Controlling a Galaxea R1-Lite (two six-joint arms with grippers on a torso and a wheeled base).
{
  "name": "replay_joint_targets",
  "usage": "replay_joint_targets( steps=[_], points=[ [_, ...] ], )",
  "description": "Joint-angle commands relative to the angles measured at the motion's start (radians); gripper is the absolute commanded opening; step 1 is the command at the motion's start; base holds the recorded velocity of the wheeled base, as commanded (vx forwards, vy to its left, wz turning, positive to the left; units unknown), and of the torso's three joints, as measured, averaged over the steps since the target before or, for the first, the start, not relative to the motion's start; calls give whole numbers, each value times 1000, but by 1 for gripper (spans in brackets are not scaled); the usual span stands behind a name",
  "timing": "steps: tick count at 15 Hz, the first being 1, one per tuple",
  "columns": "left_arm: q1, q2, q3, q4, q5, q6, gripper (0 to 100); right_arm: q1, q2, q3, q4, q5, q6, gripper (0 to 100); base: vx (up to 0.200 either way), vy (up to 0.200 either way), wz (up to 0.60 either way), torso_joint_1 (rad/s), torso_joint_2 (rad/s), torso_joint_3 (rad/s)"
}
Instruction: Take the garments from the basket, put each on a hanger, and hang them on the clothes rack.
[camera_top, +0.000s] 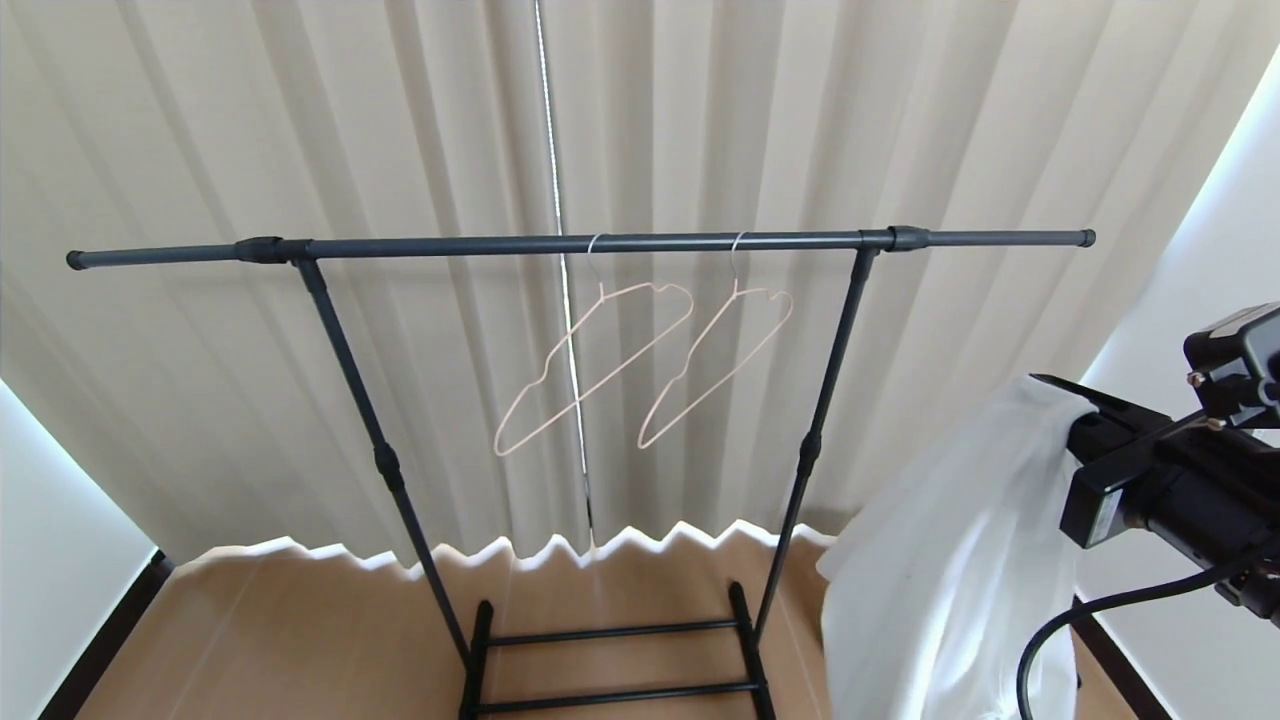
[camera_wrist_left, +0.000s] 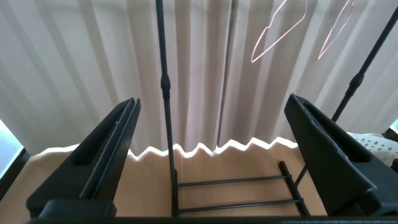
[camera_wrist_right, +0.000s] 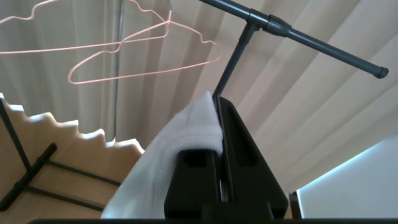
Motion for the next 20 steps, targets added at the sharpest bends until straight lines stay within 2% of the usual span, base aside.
replay_joint_targets(
  steps=[1, 15, 18, 19, 20],
  points=[
    [0, 1, 0, 0, 0, 0, 100, 1, 2, 0, 0, 1, 0, 0, 0, 0, 0, 0, 0, 0],
    [-2, 1, 0, 1, -3, 12, 100, 6, -1, 9, -2, 2, -6, 0, 0, 0, 43, 1, 0, 0],
    [3, 1, 0, 6, -12, 80, 100, 29, 12, 14, 10, 2, -6, 0, 0, 0, 0, 0, 0, 0],
    [8, 24, 0, 29, 0, 75, 100, 29, 52, 14, 9, 1, 3, 0, 0, 0, 0, 0, 0, 0],
    [25, 107, 0, 52, -1, 63, 100, 32, 86, 9, 21, -3, 50, 0, 0, 0, 0, 0, 0, 0]
  ],
)
